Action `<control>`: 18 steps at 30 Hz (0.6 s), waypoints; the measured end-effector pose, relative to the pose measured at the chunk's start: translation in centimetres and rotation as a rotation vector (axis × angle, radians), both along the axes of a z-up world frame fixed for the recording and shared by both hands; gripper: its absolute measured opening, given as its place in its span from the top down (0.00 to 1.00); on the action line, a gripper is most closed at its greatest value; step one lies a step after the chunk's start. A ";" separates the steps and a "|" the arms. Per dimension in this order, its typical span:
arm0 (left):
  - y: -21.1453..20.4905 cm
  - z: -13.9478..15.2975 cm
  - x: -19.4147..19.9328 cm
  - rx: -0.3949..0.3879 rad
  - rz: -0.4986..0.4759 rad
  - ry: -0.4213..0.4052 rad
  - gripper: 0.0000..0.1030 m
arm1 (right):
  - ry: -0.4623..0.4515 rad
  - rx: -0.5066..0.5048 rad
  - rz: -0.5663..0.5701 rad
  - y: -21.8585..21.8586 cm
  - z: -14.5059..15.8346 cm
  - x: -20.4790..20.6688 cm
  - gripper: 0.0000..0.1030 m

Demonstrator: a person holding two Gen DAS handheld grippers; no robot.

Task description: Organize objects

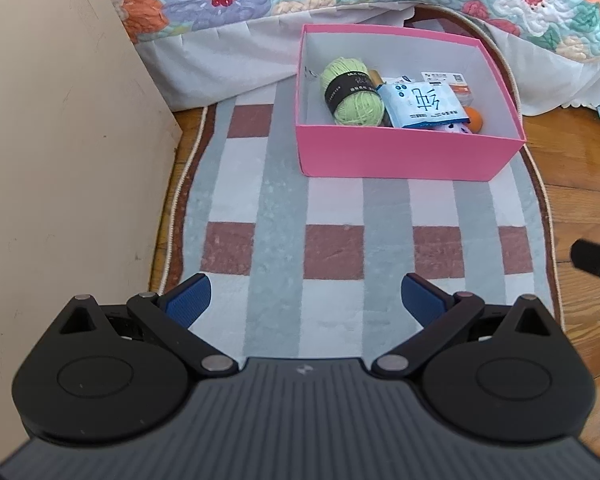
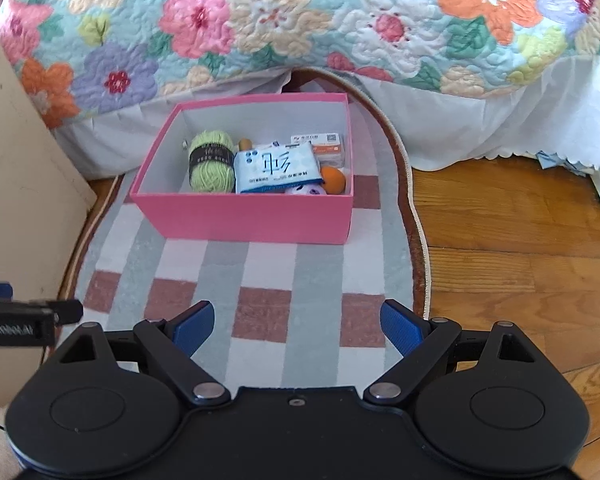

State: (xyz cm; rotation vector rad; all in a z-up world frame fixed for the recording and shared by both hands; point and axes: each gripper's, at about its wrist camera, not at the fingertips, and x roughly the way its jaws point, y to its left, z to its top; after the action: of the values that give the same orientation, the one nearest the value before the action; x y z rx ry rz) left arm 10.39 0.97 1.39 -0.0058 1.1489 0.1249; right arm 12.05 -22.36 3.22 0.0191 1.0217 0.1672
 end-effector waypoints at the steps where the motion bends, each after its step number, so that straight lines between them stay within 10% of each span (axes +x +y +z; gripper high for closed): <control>1: 0.0 0.1 0.0 0.002 -0.004 0.001 0.00 | 0.000 0.006 -0.005 0.0 0.1 0.0 0.10; 18: 0.2 0.2 0.0 0.019 -0.004 0.013 0.00 | 0.033 -0.051 0.028 0.4 -0.3 0.2 0.10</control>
State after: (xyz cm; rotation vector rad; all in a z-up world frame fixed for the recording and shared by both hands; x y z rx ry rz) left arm 10.43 1.13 1.55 0.0146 1.1605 0.1328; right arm 12.30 -22.00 2.95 -0.0393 1.0593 0.1671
